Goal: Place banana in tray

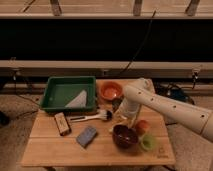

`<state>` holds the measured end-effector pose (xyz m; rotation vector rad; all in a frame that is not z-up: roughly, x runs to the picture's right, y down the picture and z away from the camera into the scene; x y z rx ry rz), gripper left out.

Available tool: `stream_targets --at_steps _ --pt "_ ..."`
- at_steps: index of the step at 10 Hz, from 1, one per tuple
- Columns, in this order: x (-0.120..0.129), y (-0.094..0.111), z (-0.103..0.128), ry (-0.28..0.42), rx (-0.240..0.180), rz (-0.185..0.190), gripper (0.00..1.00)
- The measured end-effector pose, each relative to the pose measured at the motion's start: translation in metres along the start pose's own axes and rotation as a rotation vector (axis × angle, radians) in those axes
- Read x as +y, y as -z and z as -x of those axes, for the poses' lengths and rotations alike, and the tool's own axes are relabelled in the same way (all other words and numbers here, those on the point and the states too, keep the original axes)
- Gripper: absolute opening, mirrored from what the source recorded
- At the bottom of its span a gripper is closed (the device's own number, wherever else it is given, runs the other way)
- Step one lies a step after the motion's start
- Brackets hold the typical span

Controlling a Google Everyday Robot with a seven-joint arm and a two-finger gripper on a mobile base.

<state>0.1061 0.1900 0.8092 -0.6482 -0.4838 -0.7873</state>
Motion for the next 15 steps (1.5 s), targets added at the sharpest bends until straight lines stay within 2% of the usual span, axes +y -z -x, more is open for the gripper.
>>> stream_targets --at_steps 5,7,10,15 --pt "0.005 0.017 -0.005 -0.004 0.025 -0.007 0.63" --pt "0.008 0.018 -0.008 -0.007 0.035 0.0 0.63" --pt "0.01 0.001 -0.011 -0.015 0.033 0.022 0.63" --pt "-0.002 -0.019 -0.006 -0.011 0.017 0.038 0.63"
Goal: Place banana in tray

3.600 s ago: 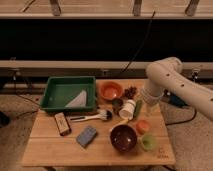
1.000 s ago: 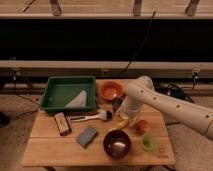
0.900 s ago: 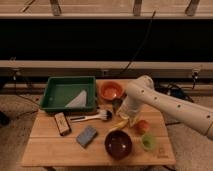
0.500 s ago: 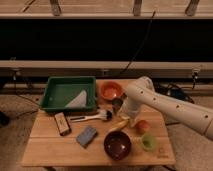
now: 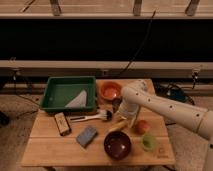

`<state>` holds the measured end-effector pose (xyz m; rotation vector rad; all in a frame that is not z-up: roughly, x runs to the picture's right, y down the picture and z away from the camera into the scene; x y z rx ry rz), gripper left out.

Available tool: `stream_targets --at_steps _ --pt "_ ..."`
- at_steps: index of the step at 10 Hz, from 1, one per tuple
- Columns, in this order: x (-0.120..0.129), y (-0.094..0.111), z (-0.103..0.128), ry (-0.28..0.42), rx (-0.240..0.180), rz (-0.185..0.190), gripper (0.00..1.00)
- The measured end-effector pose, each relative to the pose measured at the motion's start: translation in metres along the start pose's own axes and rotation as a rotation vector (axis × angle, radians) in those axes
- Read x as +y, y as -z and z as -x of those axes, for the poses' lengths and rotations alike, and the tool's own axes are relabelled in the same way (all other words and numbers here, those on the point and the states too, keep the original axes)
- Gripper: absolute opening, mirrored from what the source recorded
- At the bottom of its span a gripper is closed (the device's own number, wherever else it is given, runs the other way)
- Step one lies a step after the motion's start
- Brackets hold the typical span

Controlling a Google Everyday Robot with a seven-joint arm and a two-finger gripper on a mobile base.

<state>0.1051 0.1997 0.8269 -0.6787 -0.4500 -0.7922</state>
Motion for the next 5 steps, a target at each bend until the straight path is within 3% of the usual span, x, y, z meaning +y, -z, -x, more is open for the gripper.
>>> stream_targets --at_steps 4,5 --pt "-0.003 -0.013 0.0 0.001 0.006 0.039 0.62" --pt "-0.001 -0.015 -0.001 -0.002 0.007 0.049 0.54"
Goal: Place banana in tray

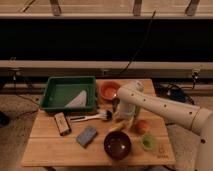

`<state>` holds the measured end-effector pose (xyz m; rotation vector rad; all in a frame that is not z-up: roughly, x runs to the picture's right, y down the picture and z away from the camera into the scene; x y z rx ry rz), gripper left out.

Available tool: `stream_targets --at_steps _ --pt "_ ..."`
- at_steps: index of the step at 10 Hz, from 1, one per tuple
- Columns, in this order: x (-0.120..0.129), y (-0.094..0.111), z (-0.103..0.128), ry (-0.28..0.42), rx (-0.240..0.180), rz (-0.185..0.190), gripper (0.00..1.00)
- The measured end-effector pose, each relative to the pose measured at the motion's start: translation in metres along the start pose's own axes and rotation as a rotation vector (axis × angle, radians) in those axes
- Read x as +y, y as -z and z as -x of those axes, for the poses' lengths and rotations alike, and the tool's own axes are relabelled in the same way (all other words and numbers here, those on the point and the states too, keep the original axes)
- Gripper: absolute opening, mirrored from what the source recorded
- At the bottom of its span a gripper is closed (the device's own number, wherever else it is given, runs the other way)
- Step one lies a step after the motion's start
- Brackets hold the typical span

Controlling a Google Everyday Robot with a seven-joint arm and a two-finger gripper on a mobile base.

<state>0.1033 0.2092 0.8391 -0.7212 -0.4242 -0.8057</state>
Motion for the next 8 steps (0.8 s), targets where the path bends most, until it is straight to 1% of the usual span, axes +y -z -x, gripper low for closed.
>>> stream_targets --at_steps 2,3,5,6,8 --pt "0.003 0.001 -0.001 -0.008 -0.005 0.006 0.34" --pt "0.006 0.006 -0.001 -0.011 -0.011 0.007 0.22" --pt "0.011 0.014 -0.001 -0.017 -0.019 0.009 0.05" --pt "0.014 0.024 -0.001 -0.024 -0.022 0.009 0.0" --pt "0.019 0.049 0.002 -0.034 -0.023 0.005 0.0"
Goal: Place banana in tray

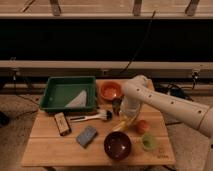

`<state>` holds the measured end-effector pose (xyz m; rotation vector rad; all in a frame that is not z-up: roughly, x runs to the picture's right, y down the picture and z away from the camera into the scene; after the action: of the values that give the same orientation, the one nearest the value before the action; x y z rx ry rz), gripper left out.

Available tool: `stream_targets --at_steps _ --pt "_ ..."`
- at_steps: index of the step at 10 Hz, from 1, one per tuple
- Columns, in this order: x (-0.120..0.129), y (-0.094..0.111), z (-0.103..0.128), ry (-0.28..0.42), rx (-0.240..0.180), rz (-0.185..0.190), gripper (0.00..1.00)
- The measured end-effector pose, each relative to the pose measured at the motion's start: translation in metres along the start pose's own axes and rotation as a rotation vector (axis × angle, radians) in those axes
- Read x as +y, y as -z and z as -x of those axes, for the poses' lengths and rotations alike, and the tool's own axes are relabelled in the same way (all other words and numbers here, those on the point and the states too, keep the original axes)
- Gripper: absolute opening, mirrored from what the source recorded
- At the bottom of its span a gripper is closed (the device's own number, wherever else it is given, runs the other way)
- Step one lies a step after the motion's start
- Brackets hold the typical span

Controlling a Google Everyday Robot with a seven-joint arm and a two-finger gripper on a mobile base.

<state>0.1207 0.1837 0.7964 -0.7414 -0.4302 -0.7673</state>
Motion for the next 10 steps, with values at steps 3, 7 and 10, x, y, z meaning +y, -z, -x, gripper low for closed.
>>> stream_targets --at_steps 3,7,10 --pt "-0.01 0.046 0.012 0.008 0.003 -0.02 0.0" --pt "-0.05 0.083 0.033 0.052 -0.008 -0.059 0.0" --pt "-0.082 0.101 0.044 0.074 -0.018 -0.091 0.0"
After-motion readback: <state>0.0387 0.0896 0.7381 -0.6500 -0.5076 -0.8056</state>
